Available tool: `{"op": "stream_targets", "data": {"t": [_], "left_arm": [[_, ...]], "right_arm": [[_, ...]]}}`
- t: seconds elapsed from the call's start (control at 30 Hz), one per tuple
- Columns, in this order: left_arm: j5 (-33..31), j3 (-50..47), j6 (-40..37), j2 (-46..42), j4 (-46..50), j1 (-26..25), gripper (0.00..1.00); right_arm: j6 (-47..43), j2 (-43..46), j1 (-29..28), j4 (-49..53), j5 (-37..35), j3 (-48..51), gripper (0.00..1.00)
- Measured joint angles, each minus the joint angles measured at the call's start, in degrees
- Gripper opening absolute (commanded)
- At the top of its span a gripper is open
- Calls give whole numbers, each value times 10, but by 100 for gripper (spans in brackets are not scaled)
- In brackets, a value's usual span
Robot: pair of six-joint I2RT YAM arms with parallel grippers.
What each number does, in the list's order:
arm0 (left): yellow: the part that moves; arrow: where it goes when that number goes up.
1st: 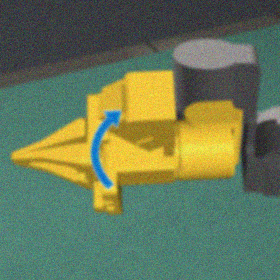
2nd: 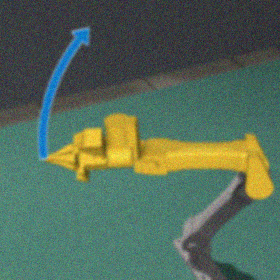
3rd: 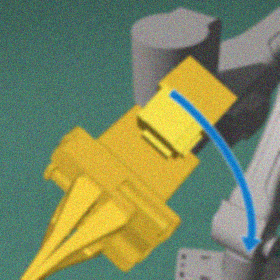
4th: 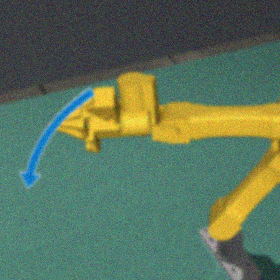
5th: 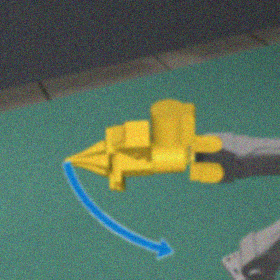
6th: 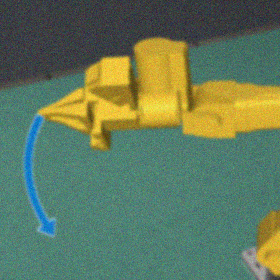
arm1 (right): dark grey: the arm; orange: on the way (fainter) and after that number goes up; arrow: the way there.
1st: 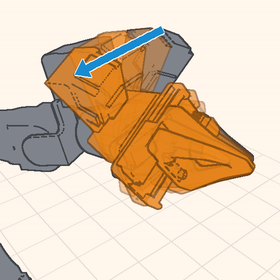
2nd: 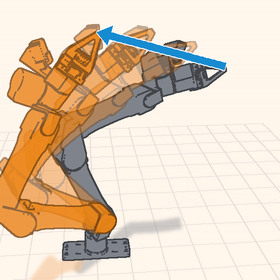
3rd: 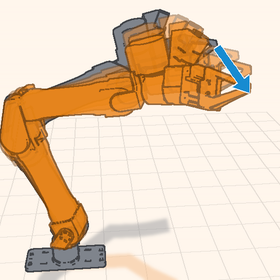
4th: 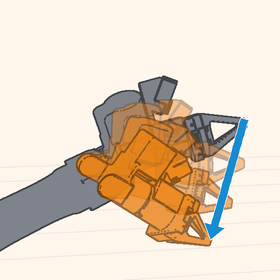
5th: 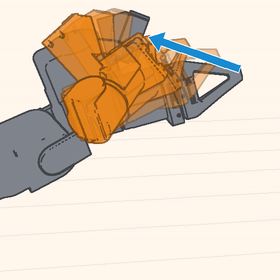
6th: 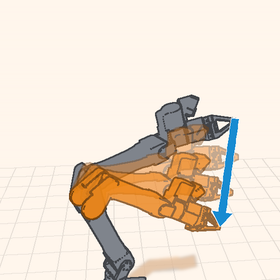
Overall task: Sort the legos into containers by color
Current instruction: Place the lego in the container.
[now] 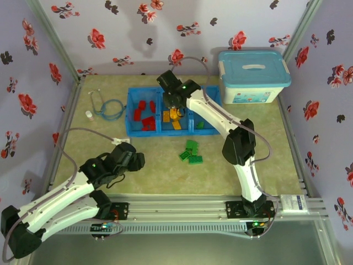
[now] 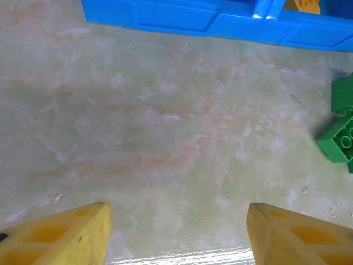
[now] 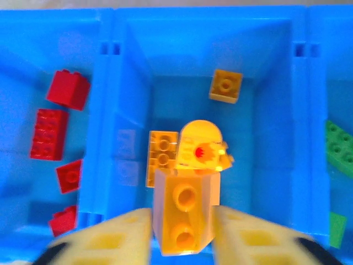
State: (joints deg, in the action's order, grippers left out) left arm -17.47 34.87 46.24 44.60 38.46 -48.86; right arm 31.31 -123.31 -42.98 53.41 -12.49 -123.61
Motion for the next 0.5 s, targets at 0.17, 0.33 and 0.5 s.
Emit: {"op": "stream_targets", "data": {"t": [0.17,0.33,0.5], "left_arm": [[-2,0,3,-1,5,-10,66],[-6,0,9,-3,6,-22,66],[-6,2,15,28,-12,-52,67]], "right_arm": [[2,-10,3,-6,33,10,65],[7,17,4,-45,47,106,65],[16,76,3,-75,52,211,65]]}}
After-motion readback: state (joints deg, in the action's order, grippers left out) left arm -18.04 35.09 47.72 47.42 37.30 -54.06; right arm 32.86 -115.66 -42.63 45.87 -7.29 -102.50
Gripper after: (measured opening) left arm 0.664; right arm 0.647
